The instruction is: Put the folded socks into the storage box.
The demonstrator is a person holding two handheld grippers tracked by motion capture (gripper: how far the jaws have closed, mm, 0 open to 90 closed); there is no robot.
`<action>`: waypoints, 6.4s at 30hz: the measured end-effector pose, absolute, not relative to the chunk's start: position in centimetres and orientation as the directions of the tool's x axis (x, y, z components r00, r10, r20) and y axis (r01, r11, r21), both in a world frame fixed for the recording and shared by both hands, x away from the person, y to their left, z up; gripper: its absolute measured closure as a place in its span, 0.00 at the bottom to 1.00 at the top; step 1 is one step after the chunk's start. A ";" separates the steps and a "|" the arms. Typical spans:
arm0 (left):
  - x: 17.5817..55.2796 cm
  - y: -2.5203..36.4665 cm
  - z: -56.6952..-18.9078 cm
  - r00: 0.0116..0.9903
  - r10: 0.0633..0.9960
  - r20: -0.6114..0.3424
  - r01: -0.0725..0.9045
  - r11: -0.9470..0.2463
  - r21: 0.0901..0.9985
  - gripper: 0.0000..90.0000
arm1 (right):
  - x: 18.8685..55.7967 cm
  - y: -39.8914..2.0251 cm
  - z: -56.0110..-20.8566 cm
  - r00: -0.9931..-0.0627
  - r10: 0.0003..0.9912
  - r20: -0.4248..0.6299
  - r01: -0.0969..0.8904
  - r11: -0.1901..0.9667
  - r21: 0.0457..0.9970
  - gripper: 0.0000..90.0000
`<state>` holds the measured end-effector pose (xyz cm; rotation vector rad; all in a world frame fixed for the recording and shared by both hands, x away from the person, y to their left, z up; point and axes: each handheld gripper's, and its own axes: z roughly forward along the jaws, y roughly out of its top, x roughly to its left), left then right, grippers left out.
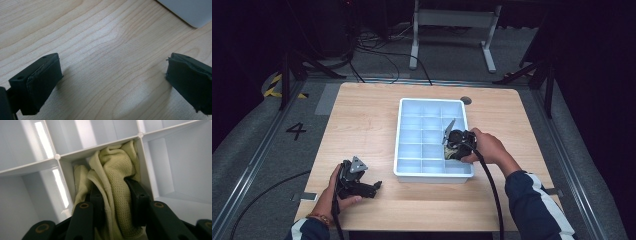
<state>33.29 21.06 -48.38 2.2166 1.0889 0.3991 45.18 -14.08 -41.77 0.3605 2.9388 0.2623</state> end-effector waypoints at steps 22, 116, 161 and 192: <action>33.3 21.1 -48.4 0.612 0.791 -0.006 0.601 -0.460 0.654 0.00 | 44.4 -15.5 -40.2 -0.934 0.309 -0.177 0.252 0.925 0.286 0.62; 33.2 21.0 -48.4 0.604 0.797 -0.012 0.607 -0.451 0.654 0.00 | 35.4 -30.8 -44.0 -0.795 0.579 -0.183 0.399 0.726 0.561 0.35; 33.4 21.0 -48.4 0.622 0.783 0.000 0.593 -0.471 0.654 0.00 | 31.7 -38.2 -48.7 -0.641 0.768 0.009 0.512 0.418 0.751 0.30; 33.3 21.0 -48.4 0.614 0.789 0.002 0.597 -0.465 0.654 0.00 | 31.7 -38.2 -48.7 -0.621 0.784 0.009 0.524 0.407 0.748 0.26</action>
